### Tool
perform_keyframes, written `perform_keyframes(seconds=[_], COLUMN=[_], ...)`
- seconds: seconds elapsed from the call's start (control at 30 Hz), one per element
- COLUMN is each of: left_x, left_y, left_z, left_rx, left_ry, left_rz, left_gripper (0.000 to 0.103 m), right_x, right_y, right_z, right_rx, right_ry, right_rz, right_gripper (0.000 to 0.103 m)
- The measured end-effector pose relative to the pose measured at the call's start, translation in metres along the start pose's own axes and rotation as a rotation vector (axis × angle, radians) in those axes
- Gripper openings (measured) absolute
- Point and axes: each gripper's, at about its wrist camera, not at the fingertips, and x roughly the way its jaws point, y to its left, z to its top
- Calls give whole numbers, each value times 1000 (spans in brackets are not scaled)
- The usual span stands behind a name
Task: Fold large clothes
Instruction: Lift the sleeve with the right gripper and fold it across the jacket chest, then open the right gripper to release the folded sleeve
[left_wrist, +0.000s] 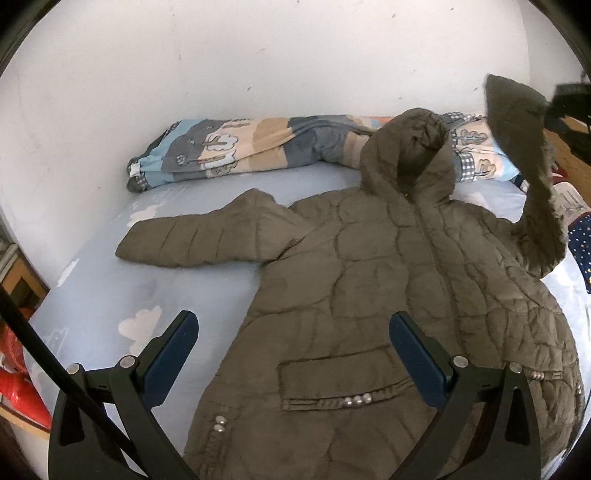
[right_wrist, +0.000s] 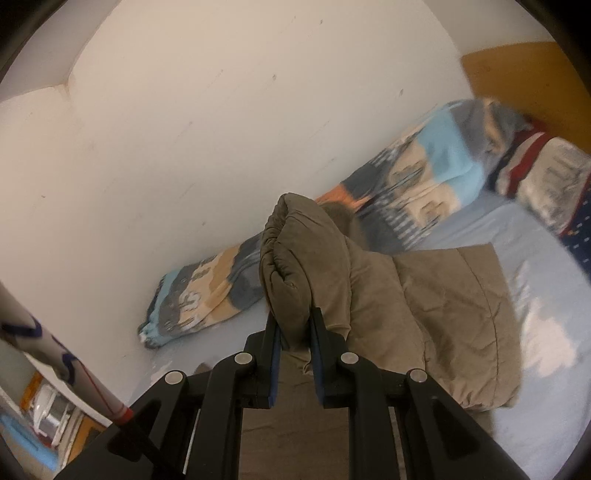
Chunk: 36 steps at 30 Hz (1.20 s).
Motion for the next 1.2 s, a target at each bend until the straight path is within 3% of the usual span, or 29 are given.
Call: perform_keyframes(seconds=[0.27,0.43,0.73,0.8,0.9,0.97,1.07,1.13,1.2], left_x=[28,43,57,61,64,66,71,73,76], left_y=[19,32,29,28,29,27,24,21,19], left_z=[-6,-10,-14,-14,-13,-13,-14,-16,-18], left_rx=[-46,-81,-70,-80,-98,-104,-110,-104,-99], left_ry=[82,132,165,176,182,191,208,220,230], left_rz=[23,25,32,32,29,25,21,20,18], left_gripper=[103,103,103,103,103,103,103,103,103], right_x=[89,159,224,228,220,204,180,166,158], right_y=[51,61,68,64,64,70,78,71,49], right_z=[-57,-119,-190,-193,-185,-171,-150,-134,-124], right_rx=[-58,-104,-169,-179,-161,-185,-251,-275,-281], right_ry=[149,310,494,530,555,535,477,415,382], right_rz=[79,50,11,7,60,105,93,20,-123], right_gripper=[15,15,18,22,38,50,55,61,67])
